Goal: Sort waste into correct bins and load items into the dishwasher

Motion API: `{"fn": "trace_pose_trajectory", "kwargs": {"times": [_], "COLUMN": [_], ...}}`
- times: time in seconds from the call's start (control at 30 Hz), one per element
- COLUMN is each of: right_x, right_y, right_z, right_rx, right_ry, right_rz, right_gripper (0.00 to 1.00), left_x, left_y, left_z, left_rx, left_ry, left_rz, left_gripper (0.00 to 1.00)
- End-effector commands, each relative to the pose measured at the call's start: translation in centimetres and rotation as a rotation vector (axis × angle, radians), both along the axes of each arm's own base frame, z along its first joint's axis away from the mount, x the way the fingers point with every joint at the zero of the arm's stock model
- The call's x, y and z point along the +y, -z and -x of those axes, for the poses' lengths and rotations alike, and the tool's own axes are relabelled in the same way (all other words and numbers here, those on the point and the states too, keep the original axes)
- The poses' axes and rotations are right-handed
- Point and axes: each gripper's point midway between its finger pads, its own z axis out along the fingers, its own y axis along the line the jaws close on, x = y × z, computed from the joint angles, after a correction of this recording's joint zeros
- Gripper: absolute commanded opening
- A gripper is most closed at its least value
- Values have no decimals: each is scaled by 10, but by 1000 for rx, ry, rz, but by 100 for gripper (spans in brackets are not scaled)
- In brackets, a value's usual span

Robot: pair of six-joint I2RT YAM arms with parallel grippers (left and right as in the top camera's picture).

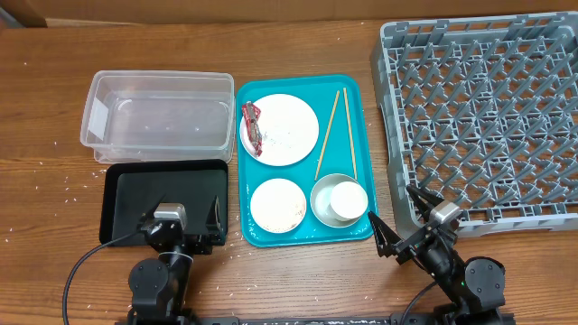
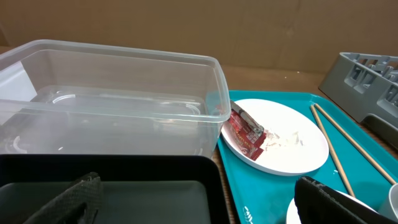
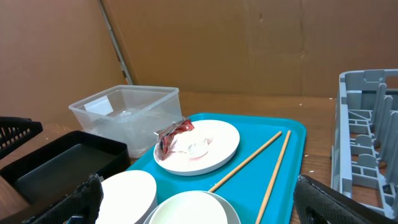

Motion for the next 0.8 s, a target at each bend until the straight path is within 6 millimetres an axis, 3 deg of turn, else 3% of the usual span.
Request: {"fn": "trace_pose_trajectory", "kwargs": {"times": [0.0,0.2,0.37,0.5,0.6,0.77], "right_x": [0,0,0,0,-1,-4], "right_y": [-1,1,1,-8,-33,-96], "right_z": [0,0,0,1,5,22], "right_rx": [-12,-6,-6,3,-3,-69], "right_ry": [5,5,0,-1,-6,-19], "right_rz": [-6,-5,-5,-66,-136,-175], "right_gripper": [100,100,100,100,100,100], "left_x": [1,15,-9,-23,-32,-31], "left_y": [0,-3,-1,-22,-50,-109], "left_z": [0,-1,2,2,6,14], "left_rx": [-4,-18,5,-56,-127,-210], "left_ry": [-6,-81,40,114,172,177], "left_rz": [15,-19,109,205,208,198], "left_gripper": [100,100,100,100,100,100]}}
